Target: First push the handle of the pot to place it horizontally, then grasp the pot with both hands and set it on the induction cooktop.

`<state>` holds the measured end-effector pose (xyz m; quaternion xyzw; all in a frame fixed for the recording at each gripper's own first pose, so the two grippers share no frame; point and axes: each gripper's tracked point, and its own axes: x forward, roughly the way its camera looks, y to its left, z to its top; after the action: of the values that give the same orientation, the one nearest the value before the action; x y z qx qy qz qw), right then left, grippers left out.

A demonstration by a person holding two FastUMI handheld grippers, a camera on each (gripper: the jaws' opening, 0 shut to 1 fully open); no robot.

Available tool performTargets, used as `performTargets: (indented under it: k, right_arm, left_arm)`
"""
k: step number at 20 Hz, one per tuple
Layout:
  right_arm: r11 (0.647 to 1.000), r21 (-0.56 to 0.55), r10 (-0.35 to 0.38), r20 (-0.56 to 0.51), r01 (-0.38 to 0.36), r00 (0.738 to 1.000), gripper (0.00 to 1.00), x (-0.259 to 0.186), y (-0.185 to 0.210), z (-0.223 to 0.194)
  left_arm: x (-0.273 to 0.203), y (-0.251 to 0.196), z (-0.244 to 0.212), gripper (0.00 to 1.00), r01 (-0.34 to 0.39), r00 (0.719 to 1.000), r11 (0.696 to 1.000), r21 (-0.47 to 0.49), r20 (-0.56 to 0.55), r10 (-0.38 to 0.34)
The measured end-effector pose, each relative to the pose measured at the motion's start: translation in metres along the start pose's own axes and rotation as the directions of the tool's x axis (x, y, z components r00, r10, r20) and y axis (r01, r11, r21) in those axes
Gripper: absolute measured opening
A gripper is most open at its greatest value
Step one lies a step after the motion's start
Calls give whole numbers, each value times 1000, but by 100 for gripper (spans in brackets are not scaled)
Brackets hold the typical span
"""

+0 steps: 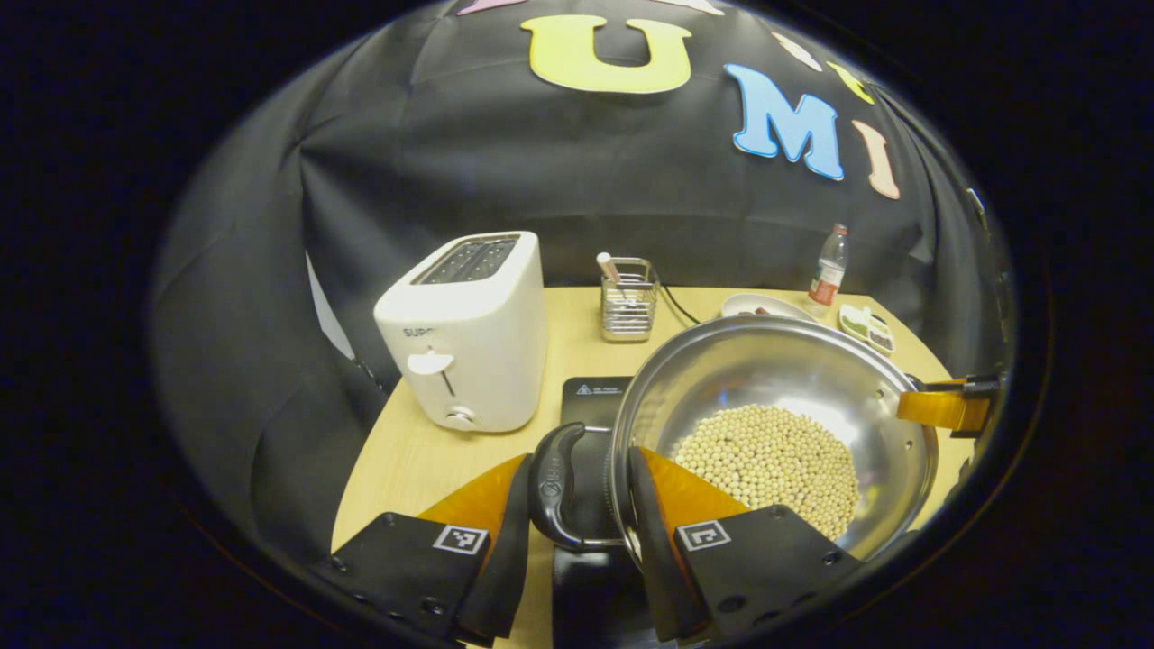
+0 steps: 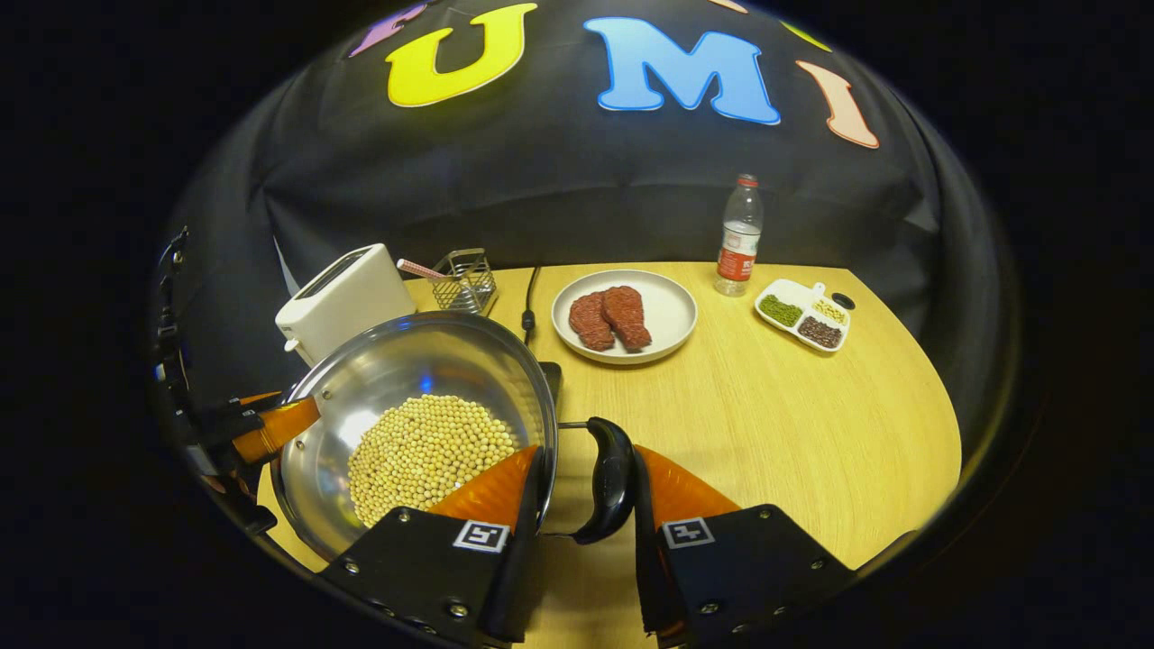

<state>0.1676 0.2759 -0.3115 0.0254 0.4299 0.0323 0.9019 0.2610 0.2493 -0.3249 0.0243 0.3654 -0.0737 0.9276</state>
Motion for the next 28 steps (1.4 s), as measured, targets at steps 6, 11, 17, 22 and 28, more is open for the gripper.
performTargets:
  k: [6,11,17,22,28]
  right_arm:
    - [999,29,34,-4,-34,999,47,12,19,-3]
    - [998,26,48,55,-50,997,63,9,18,12]
    - [999,-13,40,186,-38,982,98,-23,-3,44]
    - [999,-38,26,289,-16,957,98,-58,-39,64]
    - [999,-42,17,372,-2,928,98,-115,-98,70]
  left_arm:
    - [0,22,-1,59,-28,1000,1000,-9,-1,28]
    - [-3,29,12,78,-94,992,996,7,80,93]
    - [-27,32,51,91,-168,962,986,0,216,164]
    - [-62,1,77,97,-167,937,985,-39,306,171]
    - [-114,-63,107,97,-142,903,987,-75,398,160]
